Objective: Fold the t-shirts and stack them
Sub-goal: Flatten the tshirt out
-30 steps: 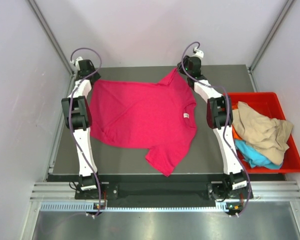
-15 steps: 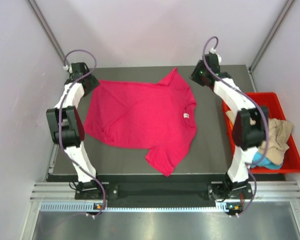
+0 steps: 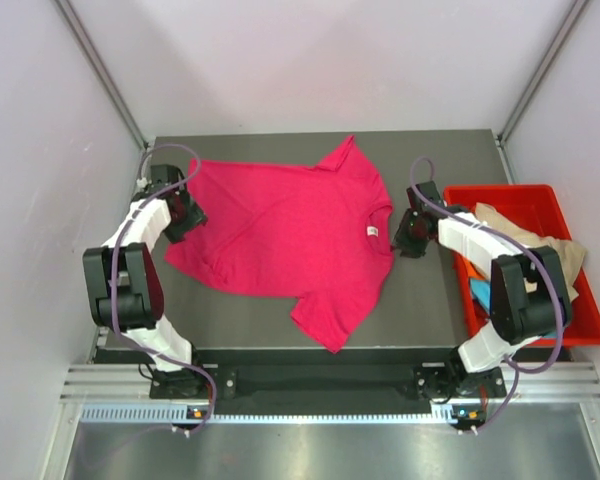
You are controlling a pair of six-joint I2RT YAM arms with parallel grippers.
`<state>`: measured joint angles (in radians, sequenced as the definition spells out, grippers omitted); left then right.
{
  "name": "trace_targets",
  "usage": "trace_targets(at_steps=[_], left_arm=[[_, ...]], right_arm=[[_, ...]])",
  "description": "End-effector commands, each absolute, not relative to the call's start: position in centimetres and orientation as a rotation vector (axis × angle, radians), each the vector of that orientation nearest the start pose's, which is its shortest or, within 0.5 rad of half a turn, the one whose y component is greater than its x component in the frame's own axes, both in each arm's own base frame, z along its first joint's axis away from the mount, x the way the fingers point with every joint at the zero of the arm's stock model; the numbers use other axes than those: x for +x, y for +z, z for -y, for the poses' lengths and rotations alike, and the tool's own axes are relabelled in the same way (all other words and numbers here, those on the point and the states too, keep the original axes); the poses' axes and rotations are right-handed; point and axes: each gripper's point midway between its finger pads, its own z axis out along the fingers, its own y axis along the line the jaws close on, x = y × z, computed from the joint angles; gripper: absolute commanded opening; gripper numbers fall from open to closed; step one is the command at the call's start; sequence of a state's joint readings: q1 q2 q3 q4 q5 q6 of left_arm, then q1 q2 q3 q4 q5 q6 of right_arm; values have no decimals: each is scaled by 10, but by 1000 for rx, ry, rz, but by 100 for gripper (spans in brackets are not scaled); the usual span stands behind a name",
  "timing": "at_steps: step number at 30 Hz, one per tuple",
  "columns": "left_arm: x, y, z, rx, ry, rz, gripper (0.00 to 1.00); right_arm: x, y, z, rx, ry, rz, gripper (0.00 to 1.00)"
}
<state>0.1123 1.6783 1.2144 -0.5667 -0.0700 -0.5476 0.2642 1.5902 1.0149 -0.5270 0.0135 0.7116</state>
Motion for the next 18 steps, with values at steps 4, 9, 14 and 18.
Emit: trace_targets(at_steps=[4, 9, 14, 18], left_arm=[[360, 60, -46, -978, 48, -2470, 62], [351, 56, -60, -1026, 174, -2452, 58], [341, 59, -74, -1054, 278, -2400, 57], [329, 57, -83, -1098, 353, -2379, 53]], right_arm=[[313, 66, -121, 632, 366, -2570, 33], [302, 57, -137, 588, 408, -2590, 33], [297, 41, -138, 570, 329, -2630, 31], [298, 30, -114, 579, 136, -2614, 20]])
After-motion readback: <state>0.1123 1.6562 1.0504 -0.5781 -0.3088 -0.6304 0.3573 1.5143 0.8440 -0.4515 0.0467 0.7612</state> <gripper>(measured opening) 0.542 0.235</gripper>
